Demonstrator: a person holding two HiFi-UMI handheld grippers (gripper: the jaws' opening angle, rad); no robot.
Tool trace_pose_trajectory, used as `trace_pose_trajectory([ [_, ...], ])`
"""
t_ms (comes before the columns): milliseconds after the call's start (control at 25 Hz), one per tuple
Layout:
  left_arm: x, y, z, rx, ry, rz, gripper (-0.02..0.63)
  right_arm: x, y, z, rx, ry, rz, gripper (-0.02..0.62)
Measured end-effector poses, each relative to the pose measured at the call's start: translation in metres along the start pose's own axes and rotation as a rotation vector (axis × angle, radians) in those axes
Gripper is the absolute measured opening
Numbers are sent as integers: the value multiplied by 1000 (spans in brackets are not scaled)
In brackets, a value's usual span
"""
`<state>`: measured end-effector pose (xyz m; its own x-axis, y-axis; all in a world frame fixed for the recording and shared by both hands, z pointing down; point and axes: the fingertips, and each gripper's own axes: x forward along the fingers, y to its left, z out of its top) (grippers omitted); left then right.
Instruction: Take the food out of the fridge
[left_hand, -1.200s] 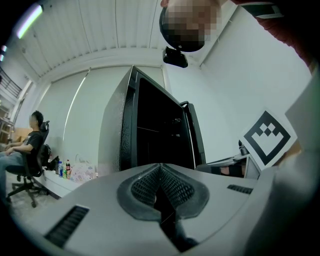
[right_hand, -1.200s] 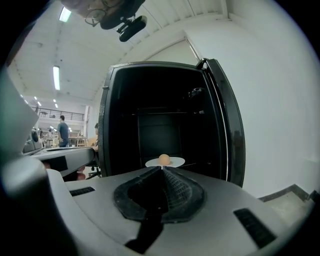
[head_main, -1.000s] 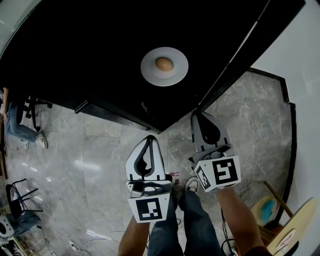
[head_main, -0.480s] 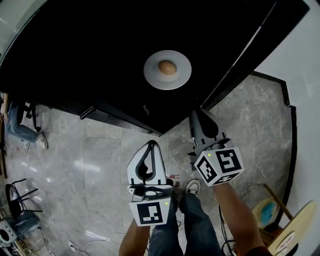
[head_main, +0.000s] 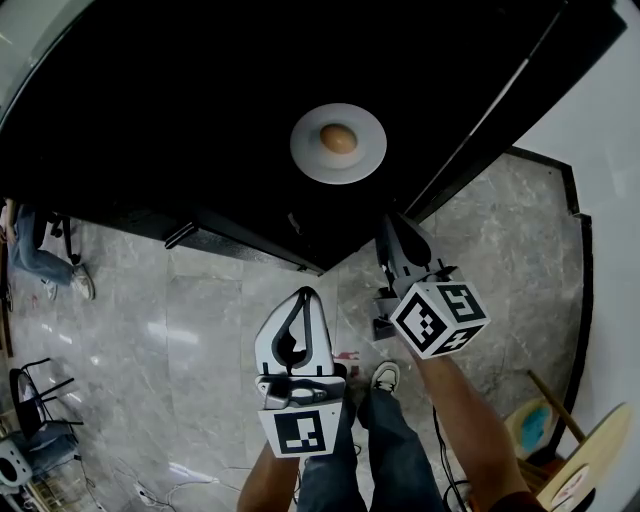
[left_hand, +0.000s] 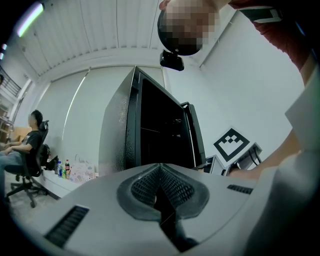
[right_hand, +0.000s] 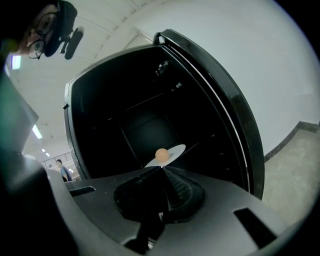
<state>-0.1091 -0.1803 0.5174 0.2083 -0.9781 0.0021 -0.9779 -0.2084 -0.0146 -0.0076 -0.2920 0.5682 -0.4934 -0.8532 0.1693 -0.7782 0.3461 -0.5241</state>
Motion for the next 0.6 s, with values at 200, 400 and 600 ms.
trace_pose_trajectory([
  [200, -3, -1, -3, -6, 9, -4, 12, 4, -10, -6, 135, 8, -12, 25],
  [400, -5, -3, -6, -1, 18, -7, 12, 8, -16, -8, 242, 6, 0, 26],
  [600, -7, -3, -6, 10, 19, -12, 12, 12, -15, -8, 313, -3, 30, 26],
])
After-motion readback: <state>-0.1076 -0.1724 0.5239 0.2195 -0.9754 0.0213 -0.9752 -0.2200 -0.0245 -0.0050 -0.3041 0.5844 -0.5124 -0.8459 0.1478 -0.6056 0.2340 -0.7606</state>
